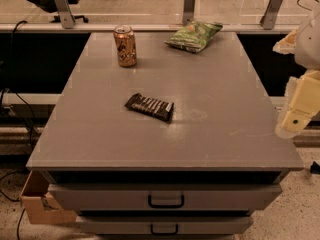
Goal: Pick rxbar chocolate
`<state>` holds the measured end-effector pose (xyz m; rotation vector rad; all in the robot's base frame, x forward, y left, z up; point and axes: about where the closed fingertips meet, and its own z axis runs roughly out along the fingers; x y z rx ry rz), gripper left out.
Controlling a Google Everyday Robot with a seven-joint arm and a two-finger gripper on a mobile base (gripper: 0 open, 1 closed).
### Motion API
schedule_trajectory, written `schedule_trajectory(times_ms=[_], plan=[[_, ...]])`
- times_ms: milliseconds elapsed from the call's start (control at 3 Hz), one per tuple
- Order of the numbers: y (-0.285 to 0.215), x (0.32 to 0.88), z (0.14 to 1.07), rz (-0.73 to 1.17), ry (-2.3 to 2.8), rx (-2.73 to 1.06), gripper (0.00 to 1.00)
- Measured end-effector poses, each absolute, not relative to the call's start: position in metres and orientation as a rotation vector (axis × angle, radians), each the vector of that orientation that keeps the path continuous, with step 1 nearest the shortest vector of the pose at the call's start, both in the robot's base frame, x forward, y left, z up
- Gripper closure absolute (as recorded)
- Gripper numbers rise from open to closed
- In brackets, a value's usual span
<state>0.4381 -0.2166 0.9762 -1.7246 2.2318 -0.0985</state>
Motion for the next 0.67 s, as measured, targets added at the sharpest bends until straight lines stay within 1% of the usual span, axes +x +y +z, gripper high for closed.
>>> schedule_trajectory(times_ms=[333, 667], plan=[[-0.217, 0.438, 0.976, -0.099, 2.232, -1.724, 0.00], [-0.204, 0.453, 0.971, -0.024, 2.252, -1.641, 0.00]])
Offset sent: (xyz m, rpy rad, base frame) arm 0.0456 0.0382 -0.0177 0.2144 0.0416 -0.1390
